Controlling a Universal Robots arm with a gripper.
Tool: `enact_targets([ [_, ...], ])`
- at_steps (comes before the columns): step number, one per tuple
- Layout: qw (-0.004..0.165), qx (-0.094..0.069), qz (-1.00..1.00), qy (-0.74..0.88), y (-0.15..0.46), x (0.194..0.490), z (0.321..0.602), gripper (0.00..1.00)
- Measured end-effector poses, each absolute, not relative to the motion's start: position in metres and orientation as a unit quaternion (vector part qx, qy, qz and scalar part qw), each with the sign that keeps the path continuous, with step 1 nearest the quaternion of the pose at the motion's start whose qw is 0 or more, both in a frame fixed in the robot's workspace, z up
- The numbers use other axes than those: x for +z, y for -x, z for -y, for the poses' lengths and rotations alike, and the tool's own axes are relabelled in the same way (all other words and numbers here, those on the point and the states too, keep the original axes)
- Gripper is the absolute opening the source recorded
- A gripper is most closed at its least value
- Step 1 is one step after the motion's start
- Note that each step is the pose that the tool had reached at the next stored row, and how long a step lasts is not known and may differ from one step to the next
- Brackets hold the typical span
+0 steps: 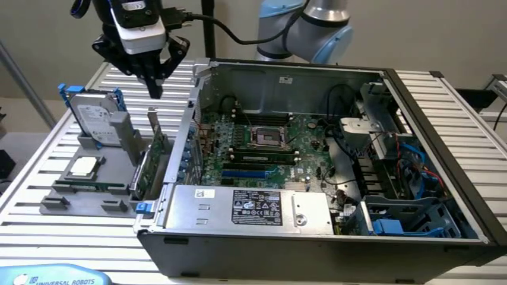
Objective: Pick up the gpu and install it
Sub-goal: 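Reach for the gpu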
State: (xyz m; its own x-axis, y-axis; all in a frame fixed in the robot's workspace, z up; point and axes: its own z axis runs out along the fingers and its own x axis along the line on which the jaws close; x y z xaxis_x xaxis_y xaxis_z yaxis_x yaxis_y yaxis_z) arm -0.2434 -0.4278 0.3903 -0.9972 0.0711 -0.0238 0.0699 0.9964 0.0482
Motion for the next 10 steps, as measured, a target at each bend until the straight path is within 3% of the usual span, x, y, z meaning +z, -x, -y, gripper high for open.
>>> enact_targets([
  [10,0.013,0.023,-0.999,-0.036,0.288,0.383,0.428,0.11],
])
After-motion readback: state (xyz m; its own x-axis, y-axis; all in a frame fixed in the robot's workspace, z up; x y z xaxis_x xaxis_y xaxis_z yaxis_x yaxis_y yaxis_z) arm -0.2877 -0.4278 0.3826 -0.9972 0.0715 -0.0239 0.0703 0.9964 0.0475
